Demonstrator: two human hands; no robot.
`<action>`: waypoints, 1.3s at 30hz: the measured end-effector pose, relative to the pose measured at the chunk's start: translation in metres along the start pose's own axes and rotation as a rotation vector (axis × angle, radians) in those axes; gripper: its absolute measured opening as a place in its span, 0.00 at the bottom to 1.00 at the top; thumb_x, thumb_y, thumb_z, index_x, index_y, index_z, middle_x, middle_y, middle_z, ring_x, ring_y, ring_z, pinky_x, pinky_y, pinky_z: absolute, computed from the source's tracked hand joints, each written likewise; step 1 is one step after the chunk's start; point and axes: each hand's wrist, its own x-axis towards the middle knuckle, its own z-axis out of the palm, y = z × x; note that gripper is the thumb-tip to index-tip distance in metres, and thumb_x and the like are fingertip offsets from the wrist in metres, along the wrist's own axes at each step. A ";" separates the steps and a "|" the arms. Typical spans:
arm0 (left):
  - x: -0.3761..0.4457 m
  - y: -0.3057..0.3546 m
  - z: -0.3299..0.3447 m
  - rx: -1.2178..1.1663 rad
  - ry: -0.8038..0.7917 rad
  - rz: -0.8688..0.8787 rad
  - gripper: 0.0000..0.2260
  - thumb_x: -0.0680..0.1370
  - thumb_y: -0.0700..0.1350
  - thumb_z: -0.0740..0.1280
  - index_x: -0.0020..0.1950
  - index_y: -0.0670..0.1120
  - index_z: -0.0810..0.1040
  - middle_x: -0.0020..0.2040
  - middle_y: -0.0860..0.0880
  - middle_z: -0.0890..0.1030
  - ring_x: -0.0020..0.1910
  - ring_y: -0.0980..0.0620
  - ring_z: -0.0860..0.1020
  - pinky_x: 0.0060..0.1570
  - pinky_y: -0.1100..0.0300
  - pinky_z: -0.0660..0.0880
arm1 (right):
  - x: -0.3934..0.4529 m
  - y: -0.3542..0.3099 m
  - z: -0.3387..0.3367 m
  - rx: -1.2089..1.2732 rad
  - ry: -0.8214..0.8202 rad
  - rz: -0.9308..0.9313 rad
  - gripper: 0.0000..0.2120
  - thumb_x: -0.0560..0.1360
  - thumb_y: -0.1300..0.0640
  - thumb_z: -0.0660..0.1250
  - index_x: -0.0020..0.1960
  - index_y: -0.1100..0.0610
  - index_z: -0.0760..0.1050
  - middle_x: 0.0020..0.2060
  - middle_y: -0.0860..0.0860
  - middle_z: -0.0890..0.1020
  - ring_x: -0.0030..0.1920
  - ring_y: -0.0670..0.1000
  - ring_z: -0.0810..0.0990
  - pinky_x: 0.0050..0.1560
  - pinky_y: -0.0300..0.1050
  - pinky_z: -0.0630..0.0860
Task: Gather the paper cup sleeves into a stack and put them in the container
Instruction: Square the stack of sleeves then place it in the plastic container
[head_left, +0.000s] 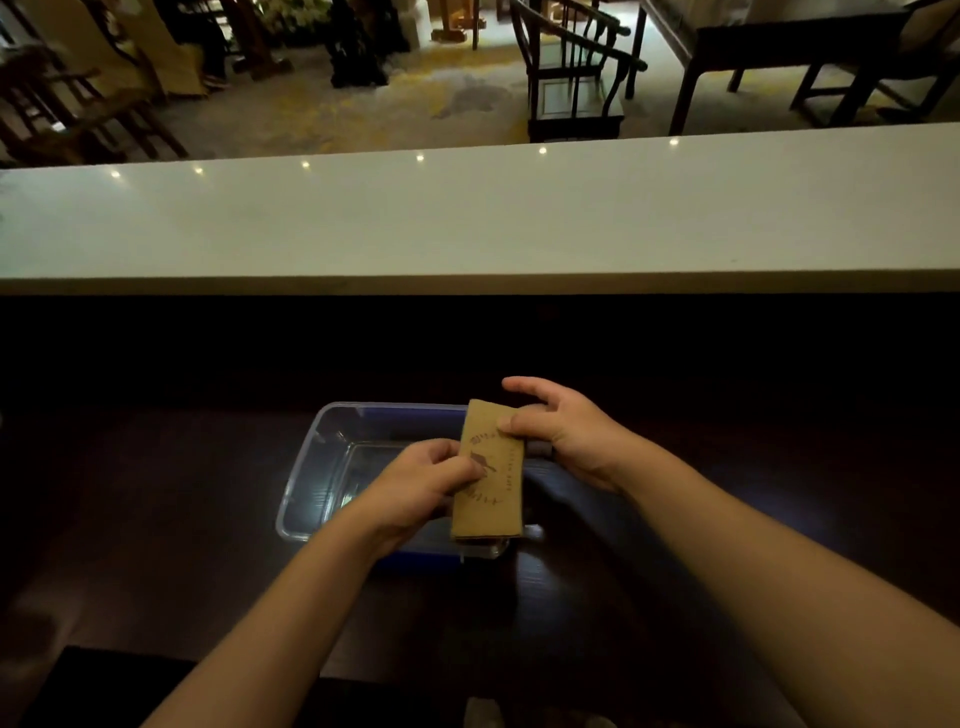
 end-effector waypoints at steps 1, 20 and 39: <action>0.000 -0.003 -0.012 -0.004 0.022 -0.008 0.10 0.72 0.46 0.68 0.52 0.47 0.80 0.46 0.51 0.86 0.48 0.52 0.84 0.40 0.60 0.80 | 0.003 0.002 0.004 0.046 0.038 0.000 0.22 0.73 0.63 0.69 0.66 0.53 0.70 0.47 0.55 0.83 0.53 0.55 0.82 0.54 0.52 0.79; 0.025 -0.037 -0.093 0.090 0.083 -0.421 0.13 0.76 0.41 0.68 0.59 0.40 0.74 0.53 0.40 0.82 0.50 0.45 0.82 0.45 0.53 0.81 | 0.005 0.059 0.022 0.040 0.372 0.235 0.08 0.71 0.58 0.71 0.46 0.62 0.81 0.38 0.54 0.87 0.39 0.51 0.86 0.37 0.43 0.81; 0.046 -0.051 -0.071 0.237 0.149 -0.414 0.09 0.75 0.41 0.69 0.53 0.40 0.76 0.51 0.43 0.83 0.48 0.50 0.82 0.43 0.55 0.81 | 0.002 0.058 0.024 -0.009 0.386 0.224 0.06 0.73 0.62 0.67 0.49 0.62 0.80 0.46 0.59 0.85 0.47 0.57 0.84 0.51 0.56 0.82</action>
